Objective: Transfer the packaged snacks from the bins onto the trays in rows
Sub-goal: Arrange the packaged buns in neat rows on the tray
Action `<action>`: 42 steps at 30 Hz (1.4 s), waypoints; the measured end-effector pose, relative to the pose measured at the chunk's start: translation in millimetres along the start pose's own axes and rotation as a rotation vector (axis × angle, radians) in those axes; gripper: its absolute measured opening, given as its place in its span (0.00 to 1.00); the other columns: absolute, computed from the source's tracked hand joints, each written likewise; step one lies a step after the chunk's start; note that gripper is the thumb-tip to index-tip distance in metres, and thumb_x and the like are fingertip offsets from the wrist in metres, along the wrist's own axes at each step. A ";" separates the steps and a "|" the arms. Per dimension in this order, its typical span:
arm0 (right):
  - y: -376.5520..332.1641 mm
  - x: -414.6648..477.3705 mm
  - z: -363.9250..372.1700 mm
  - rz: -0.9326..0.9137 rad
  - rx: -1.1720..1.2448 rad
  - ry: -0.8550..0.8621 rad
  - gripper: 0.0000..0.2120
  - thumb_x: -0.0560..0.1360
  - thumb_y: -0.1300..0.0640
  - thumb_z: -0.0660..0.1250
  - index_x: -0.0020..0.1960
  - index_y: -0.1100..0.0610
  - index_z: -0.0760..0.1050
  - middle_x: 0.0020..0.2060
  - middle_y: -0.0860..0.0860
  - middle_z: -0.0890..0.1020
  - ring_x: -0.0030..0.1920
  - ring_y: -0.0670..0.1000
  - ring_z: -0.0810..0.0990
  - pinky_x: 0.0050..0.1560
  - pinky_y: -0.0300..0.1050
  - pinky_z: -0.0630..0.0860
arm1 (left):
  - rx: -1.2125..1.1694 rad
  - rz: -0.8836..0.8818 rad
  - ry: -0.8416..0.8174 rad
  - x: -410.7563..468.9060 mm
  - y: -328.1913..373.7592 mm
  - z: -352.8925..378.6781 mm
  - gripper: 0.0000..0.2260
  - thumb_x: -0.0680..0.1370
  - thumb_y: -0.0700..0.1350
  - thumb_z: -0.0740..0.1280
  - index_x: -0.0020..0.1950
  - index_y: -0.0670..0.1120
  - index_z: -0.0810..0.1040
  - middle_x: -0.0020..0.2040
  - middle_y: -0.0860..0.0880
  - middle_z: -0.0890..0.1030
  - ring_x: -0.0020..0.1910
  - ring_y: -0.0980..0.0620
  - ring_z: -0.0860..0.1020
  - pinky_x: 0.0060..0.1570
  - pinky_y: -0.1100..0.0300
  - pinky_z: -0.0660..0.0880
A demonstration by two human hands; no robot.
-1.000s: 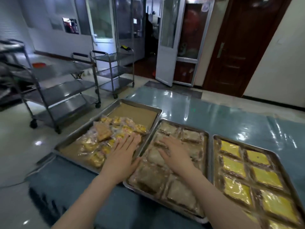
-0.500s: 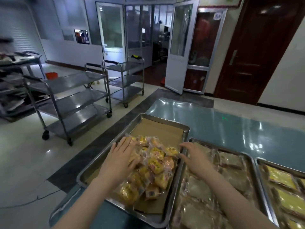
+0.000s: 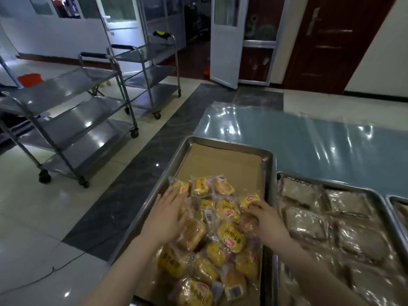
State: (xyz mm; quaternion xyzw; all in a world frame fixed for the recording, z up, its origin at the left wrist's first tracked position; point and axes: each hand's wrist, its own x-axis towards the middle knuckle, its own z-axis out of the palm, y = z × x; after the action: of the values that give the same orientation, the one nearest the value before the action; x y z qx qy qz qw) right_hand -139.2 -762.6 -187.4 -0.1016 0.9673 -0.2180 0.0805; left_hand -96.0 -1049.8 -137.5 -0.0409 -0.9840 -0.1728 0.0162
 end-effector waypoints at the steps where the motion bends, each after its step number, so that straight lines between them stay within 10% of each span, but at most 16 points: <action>1: -0.4 -1.4 0.4 0.013 -0.020 -0.004 0.18 0.76 0.55 0.65 0.65 0.47 0.75 0.69 0.47 0.67 0.68 0.52 0.66 0.67 0.49 0.67 | -0.018 0.014 -0.019 8.3 -1.8 2.3 0.27 0.78 0.54 0.60 0.75 0.56 0.54 0.76 0.55 0.50 0.74 0.57 0.45 0.70 0.55 0.41; 10: -21.4 12.4 10.3 0.136 0.024 0.067 0.12 0.72 0.49 0.69 0.53 0.48 0.71 0.69 0.48 0.65 0.72 0.54 0.60 0.69 0.50 0.63 | -0.086 0.188 -0.153 61.1 -24.6 11.1 0.26 0.79 0.52 0.60 0.75 0.55 0.56 0.77 0.54 0.53 0.75 0.53 0.47 0.74 0.52 0.45; 15: -26.3 27.1 3.5 0.308 0.028 0.089 0.37 0.69 0.63 0.67 0.72 0.41 0.59 0.73 0.49 0.62 0.71 0.59 0.61 0.69 0.56 0.62 | -0.072 0.237 -0.131 93.8 -40.1 19.4 0.25 0.78 0.52 0.61 0.74 0.54 0.60 0.75 0.52 0.60 0.75 0.51 0.52 0.70 0.54 0.43; 20: -22.0 51.6 -11.7 0.364 0.021 0.036 0.32 0.66 0.59 0.69 0.68 0.43 0.68 0.67 0.49 0.66 0.67 0.57 0.65 0.65 0.52 0.67 | -0.065 0.222 -0.144 126.4 -35.3 41.2 0.24 0.77 0.54 0.62 0.72 0.59 0.60 0.74 0.55 0.61 0.75 0.52 0.53 0.70 0.53 0.43; 28: -6.6 117.1 -11.2 0.421 0.215 0.364 0.28 0.67 0.52 0.72 0.64 0.43 0.70 0.63 0.47 0.66 0.57 0.46 0.60 0.55 0.45 0.61 | 0.064 0.121 -0.312 160.4 -44.9 93.1 0.32 0.77 0.64 0.52 0.75 0.58 0.40 0.77 0.51 0.45 0.75 0.46 0.43 0.69 0.50 0.39; 37: 28.0 213.9 16.9 0.337 -0.025 0.355 0.23 0.76 0.52 0.64 0.69 0.47 0.65 0.72 0.51 0.62 0.71 0.58 0.57 0.70 0.58 0.57 | 0.215 -0.099 0.011 234.3 -63.7 116.3 0.35 0.78 0.63 0.42 0.75 0.41 0.40 0.77 0.41 0.44 0.75 0.45 0.42 0.70 0.51 0.39; 42: 45.7 224.6 34.5 0.203 -0.207 0.246 0.26 0.81 0.48 0.51 0.73 0.33 0.44 0.76 0.46 0.40 0.75 0.53 0.37 0.71 0.57 0.39 | 0.188 -0.110 0.087 265.8 -63.0 122.5 0.34 0.78 0.61 0.43 0.76 0.39 0.43 0.77 0.40 0.49 0.76 0.45 0.47 0.70 0.54 0.40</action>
State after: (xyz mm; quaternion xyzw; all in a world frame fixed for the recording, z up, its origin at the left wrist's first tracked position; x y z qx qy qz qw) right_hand -356.7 -788.2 -263.2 0.0164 0.9924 -0.1189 -0.0276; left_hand -368.4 -1047.1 -261.8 0.0221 -0.9950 -0.0820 0.0533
